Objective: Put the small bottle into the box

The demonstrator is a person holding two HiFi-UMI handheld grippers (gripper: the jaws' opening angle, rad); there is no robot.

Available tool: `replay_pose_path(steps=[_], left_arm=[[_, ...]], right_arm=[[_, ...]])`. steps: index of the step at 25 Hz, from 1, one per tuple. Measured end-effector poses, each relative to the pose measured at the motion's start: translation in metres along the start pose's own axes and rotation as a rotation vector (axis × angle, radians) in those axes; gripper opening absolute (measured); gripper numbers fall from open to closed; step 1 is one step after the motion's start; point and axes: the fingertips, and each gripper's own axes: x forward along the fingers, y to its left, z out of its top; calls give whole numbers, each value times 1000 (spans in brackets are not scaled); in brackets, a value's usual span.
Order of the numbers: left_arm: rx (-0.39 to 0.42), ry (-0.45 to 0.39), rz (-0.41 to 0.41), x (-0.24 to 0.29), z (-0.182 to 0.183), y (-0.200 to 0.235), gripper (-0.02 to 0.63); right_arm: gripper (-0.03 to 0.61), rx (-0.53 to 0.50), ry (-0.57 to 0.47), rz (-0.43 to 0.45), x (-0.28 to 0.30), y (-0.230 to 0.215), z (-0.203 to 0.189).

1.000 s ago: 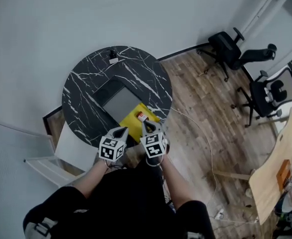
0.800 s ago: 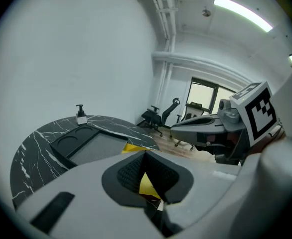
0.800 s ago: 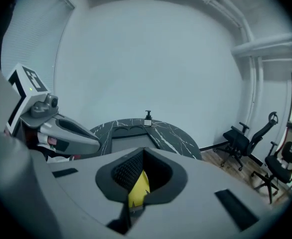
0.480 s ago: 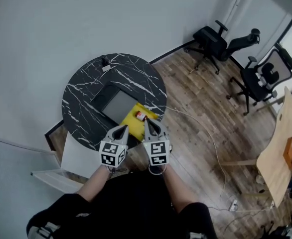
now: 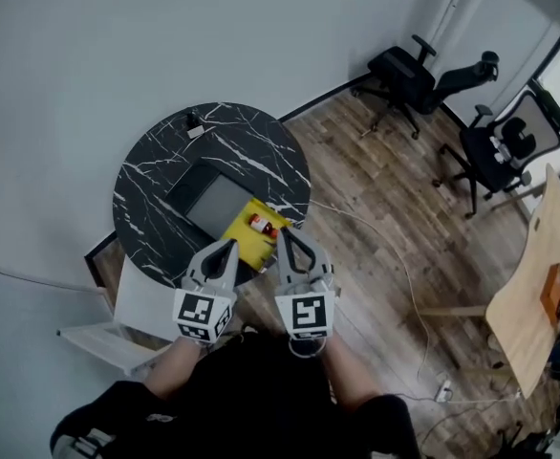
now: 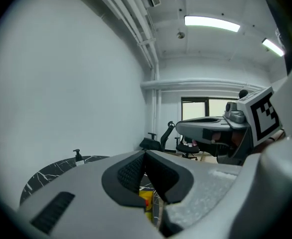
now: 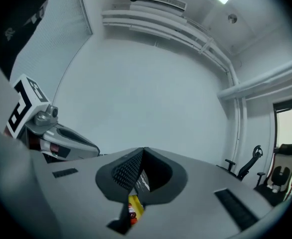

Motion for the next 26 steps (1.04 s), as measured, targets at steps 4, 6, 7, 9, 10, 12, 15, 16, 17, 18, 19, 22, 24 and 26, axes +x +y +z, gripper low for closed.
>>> replay_pose_path(steps=[4,6,7,9,10,12,15,16,17,18,19,22,24,26], left_arm=[[4,-9,34,2,4,-11,-3],[12,-16,49,2,7,-17,-3],[13,-20,57,2,9,-19,-3],[11,-23,64,2,12,-24,-3],[13,-22,66,3,13,-26,-3],[16,-18,72,5,11,-32,-3],[20,-3,86,7,8,-39,-3],[25,0,89,7,8,-42,-3],[30,3,92,8,9,-44,-3],[35,7,94,9,9,-46,-3],[40,10,96,10,9,-48,-3],[46,22,89,15,6,-55,-3],[41,31,80,18,3,-61,-3],[35,39,71,21,1,-67,-3]], right_arm=[[-6,30,-16,-1,-15,-18,6],[-6,28,-17,5,-20,-24,7],[-5,24,-17,9,-22,-27,8],[-6,14,-18,19,-25,-29,8],[-5,8,-21,22,-25,-31,7],[-5,2,-26,29,-27,-33,4],[-5,26,-38,39,-30,-39,0],[-5,33,-36,40,-31,-42,-2],[-6,39,-31,40,-32,-45,-4],[-6,44,-26,39,-33,-47,-6],[-5,45,-22,39,-33,-50,-8],[-5,40,-26,44,-36,-56,-11],[-5,47,-29,50,-38,-60,-13],[-6,51,-25,57,-39,-63,-16]])
